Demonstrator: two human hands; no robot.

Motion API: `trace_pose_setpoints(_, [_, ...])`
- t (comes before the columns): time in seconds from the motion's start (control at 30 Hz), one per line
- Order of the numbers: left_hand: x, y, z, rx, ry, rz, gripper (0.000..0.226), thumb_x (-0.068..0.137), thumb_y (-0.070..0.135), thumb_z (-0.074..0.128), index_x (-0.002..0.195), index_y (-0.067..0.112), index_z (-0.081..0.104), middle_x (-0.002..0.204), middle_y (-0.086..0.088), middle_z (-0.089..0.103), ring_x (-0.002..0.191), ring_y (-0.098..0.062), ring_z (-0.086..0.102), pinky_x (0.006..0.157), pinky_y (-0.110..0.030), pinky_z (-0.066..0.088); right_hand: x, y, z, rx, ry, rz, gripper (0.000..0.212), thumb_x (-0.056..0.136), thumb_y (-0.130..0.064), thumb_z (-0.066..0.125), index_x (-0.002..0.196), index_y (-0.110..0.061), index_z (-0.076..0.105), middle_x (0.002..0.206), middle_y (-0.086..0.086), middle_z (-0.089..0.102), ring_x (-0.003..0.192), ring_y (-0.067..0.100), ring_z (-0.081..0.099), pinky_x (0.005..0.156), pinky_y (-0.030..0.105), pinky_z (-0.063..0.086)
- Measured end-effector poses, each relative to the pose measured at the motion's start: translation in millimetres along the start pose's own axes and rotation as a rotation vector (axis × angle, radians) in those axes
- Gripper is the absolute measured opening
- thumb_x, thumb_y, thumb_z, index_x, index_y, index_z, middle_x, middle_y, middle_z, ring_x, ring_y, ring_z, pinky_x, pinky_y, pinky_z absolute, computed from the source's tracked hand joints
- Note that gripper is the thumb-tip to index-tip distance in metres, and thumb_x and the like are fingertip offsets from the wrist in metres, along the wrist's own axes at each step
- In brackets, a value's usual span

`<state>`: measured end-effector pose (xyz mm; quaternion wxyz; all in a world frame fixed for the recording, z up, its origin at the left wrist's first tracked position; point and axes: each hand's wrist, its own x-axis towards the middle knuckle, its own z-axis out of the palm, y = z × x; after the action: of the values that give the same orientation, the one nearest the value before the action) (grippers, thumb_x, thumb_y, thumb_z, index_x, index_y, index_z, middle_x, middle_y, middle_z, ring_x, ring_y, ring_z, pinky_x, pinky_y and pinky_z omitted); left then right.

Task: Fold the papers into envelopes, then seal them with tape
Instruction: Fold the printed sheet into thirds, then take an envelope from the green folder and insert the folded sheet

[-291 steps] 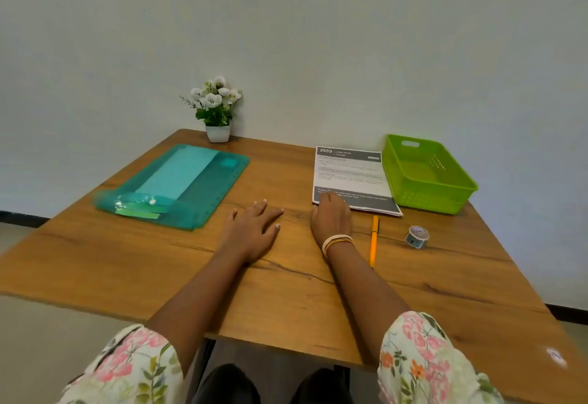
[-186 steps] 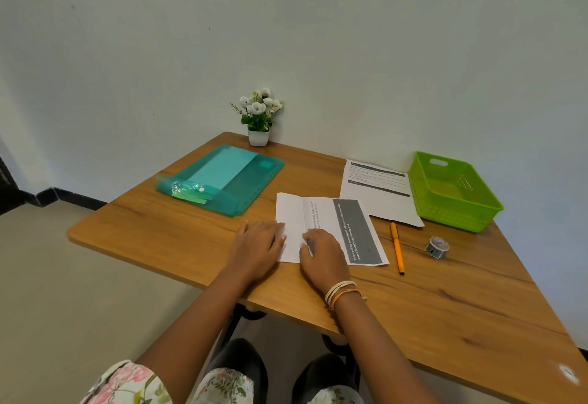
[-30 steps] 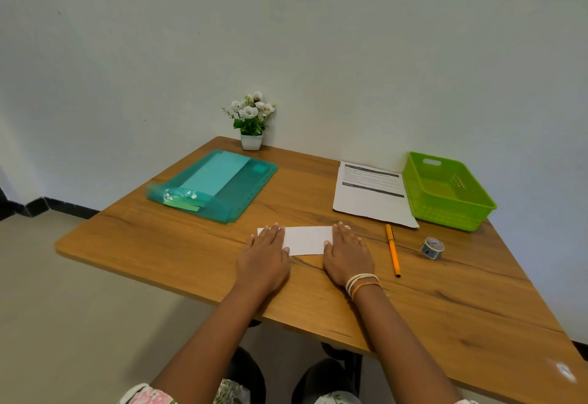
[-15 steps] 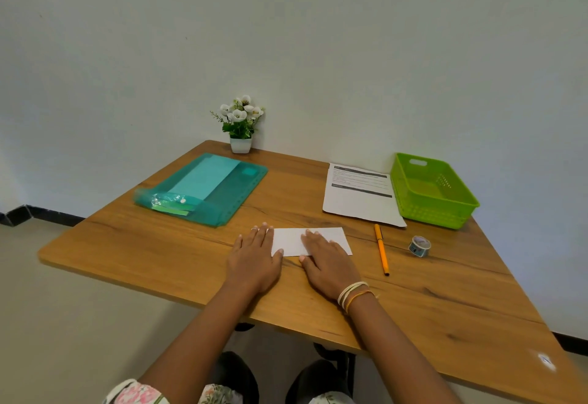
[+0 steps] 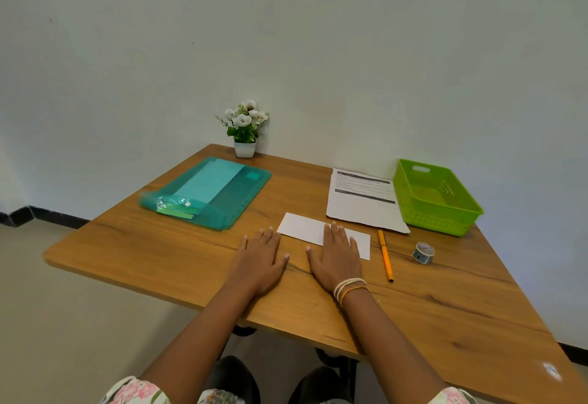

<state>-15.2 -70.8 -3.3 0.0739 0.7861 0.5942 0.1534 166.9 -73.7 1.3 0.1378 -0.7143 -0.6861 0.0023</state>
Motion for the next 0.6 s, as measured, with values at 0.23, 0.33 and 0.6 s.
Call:
trace_pose_setpoints(0.23, [-11.3, -32.2, -24.4, -0.088, 0.363, -0.055, 0.041, 0.09, 0.022, 0.053, 0.131, 0.014, 0.054, 0.143, -0.009, 0.046, 0.136, -0.02, 0.038, 0.116, -0.045, 0.023, -8.1, -54.1, 9.4, 0.192, 0.22, -0.256, 0.044, 0.087, -0.024, 0.052, 0.13, -0.014, 0.053, 0.131, 0.007, 0.056, 0.123, 0.019, 0.049, 0.108, 0.033, 0.039])
trace_pose_setpoints(0.33, [-14.4, -64.6, -37.5, -0.016, 0.397, -0.215, 0.047, 0.091, 0.024, 0.052, 0.136, 0.01, 0.048, 0.147, -0.014, 0.04, 0.138, -0.026, 0.034, 0.114, -0.047, 0.028, 0.1, -87.8, 15.6, 0.258, 0.191, -0.31, 0.034, 0.087, -0.024, 0.05, 0.119, -0.017, 0.057, 0.113, 0.004, 0.062, 0.104, 0.017, 0.056, 0.092, 0.03, 0.048])
trace_pose_setpoints(0.6, [-13.7, -89.7, -33.5, 0.105, 0.134, -0.342, 0.057, 0.099, 0.047, 0.025, 0.15, 0.021, 0.027, 0.159, -0.003, 0.022, 0.145, -0.034, 0.016, 0.115, -0.054, 0.012, 41.3, -151.6, 27.5, 0.387, 0.18, -0.355, 0.031, 0.092, -0.019, 0.049, 0.121, -0.011, 0.057, 0.117, 0.008, 0.059, 0.108, 0.022, 0.055, 0.094, 0.033, 0.046])
